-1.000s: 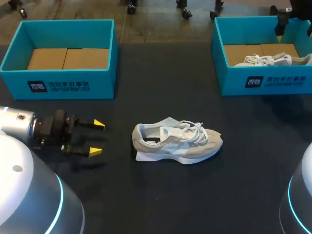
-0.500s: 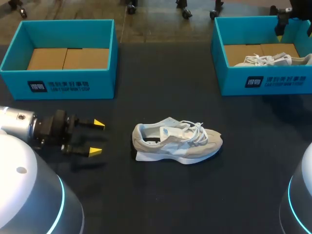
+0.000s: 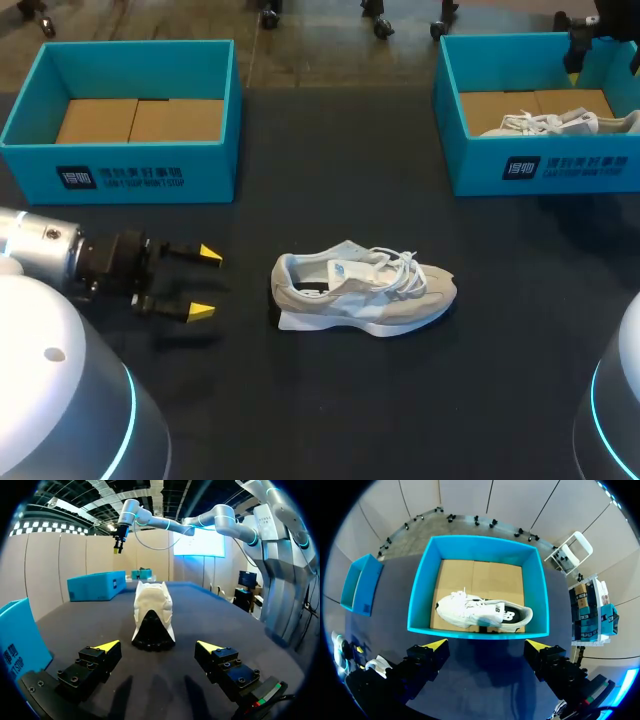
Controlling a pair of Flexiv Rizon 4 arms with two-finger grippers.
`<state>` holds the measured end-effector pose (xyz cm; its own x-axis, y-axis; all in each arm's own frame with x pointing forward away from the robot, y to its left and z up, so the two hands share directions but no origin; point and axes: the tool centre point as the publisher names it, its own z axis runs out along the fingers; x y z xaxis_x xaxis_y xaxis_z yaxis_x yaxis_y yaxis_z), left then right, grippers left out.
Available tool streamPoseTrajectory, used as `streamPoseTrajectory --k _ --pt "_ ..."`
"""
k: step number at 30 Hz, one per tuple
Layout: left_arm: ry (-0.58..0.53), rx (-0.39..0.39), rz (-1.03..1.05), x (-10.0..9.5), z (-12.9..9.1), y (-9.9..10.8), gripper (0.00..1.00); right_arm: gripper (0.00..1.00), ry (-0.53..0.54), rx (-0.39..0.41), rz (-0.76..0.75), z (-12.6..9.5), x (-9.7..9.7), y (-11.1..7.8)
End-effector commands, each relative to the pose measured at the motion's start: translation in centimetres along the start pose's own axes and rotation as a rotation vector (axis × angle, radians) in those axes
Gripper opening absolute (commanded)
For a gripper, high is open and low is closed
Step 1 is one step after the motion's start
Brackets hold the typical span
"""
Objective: Take the shoe out of the shoebox, open the shoe tongue, remove and reinsert the insole, then place the shoe into the shoebox
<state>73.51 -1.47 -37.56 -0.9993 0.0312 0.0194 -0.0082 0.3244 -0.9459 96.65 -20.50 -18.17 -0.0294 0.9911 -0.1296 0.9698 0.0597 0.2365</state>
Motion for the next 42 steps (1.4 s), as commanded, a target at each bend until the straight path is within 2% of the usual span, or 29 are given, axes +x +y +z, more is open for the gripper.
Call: streamPoseTrajectory --k 1,15,24,31,42 --pt "-0.005 -0.002 -0.001 0.5 0.5 0.1 1.00 1.00 0.000 -0.002 0.000 0.0 0.0 -0.1" --pt "0.006 0.007 -0.002 0.5 1.7 -0.3 1.00 1.00 0.000 -0.002 0.000 0.0 0.0 -0.1" --pt "0.021 0.017 0.012 -0.2 4.4 -1.2 1.00 1.00 0.000 -0.002 0.000 0.0 0.0 -0.1" --pt "0.013 -0.004 0.025 -0.4 6.2 -1.1 1.00 1.00 0.000 -0.002 0.000 0.0 0.0 -0.1" --pt "0.023 0.005 -0.002 -1.1 9.4 -1.1 1.00 1.00 0.000 -0.002 0.000 0.0 0.0 -0.1"
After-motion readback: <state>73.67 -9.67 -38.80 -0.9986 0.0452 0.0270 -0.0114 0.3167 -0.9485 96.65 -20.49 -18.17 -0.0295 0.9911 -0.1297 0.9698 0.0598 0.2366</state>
